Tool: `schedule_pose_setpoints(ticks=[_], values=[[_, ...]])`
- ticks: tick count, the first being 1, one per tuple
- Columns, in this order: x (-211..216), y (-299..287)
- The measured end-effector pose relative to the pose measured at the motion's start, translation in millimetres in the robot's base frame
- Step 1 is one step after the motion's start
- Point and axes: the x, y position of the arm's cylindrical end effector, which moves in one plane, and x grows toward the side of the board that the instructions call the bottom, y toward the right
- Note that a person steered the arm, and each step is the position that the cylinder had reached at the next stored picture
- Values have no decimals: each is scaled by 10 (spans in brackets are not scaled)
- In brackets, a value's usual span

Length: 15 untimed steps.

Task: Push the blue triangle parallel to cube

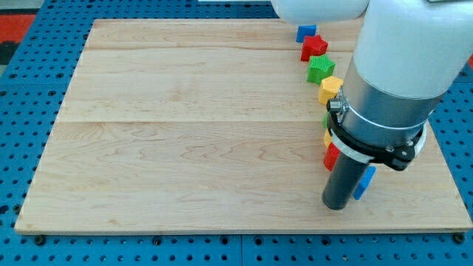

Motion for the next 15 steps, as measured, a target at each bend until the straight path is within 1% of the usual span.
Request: schedule_pose_setpoints(ticks=[1,2,3,4,5,6,7,8,9,10,11,12,13,14,15], values=[[182,0],[306,331],[7,1004],[-277,530],[-431,-442],[-458,-1134],[-318,-671],[-244,-1239],[-548,-1606],[-1031,-1642],[-1052,-1283],[-684,-1002],[-158,-1059],[41,-1498],[-433,-1828]])
